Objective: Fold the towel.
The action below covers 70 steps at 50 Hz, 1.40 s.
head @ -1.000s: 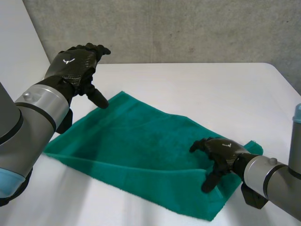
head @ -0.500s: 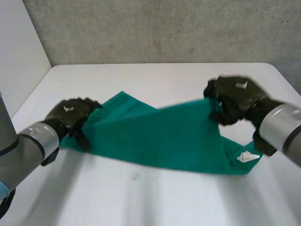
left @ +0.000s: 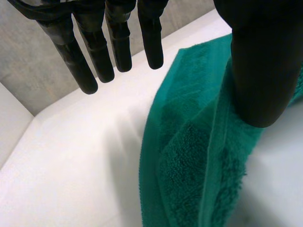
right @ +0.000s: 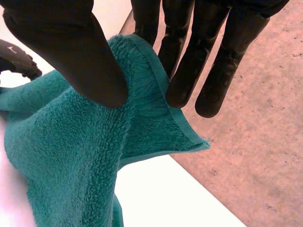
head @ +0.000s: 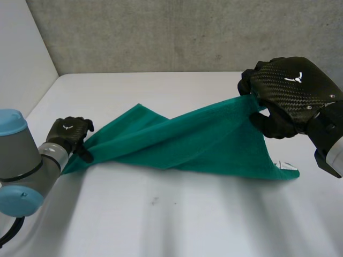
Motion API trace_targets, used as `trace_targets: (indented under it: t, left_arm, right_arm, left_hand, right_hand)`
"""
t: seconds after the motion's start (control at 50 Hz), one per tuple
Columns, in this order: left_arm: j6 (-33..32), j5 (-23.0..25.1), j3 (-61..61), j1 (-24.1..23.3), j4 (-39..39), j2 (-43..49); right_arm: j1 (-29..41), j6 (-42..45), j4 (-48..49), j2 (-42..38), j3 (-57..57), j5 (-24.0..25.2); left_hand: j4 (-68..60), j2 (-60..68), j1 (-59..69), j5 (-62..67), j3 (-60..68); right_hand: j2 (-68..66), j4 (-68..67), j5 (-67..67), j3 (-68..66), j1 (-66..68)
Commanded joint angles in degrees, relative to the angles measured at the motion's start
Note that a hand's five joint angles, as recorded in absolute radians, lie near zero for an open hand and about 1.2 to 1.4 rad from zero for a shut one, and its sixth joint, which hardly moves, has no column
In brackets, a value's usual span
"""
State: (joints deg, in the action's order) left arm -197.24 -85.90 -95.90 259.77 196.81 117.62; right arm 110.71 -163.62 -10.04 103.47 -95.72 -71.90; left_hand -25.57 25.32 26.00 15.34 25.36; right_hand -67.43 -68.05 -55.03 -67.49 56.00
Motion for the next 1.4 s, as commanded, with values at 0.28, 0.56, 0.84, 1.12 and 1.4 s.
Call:
trace_targets:
  t: [0.28, 0.56, 0.84, 1.12, 1.4]
  left_arm:
    - [-3.9, 0.8, -0.7, 1.2, -5.7, 0.6]
    - [-4.4, 5.3, -3.9, 5.6, -13.1, -6.3]
    - [-20.5, 5.7, -5.8, 7.0, -24.2, -14.1]
    - [-22.8, 1.7, 26.1, -0.6, -8.3, -4.5]
    - [-9.0, -5.2, 36.1, -2.9, 11.1, -8.8]
  right_arm:
    - [-4.0, 0.1, -1.1, -1.1, 0.6, -0.9]
    - [-6.6, 5.9, -3.9, -7.8, 2.6, -2.5]
    - [-5.9, 29.4, -14.9, -27.7, 5.8, -12.5]
    - [-3.4, 22.6, -5.6, -40.0, 45.1, -21.2]
    - [-3.2, 17.5, 15.4, -32.0, 49.0, -25.1]
  left_hand:
    - [-26.0, 26.2, 25.6, 26.2, 26.2]
    - [-54.4, 54.7, 54.0, 54.7, 54.6]
    - [-54.4, 54.7, 54.0, 54.7, 54.6]
    - [-54.4, 54.7, 54.0, 54.7, 54.6]
    - [-54.4, 54.7, 54.0, 54.7, 54.6]
  right_hand:
    - [-12.6, -12.0, -15.0, -12.5, 24.0]
    - [-12.6, -12.0, -15.0, -12.5, 24.0]
    - [-12.6, -12.0, -15.0, -12.5, 24.0]
    - [-12.6, -12.0, -15.0, -12.5, 24.0]
    - [-12.6, -12.0, -15.0, -12.5, 24.0]
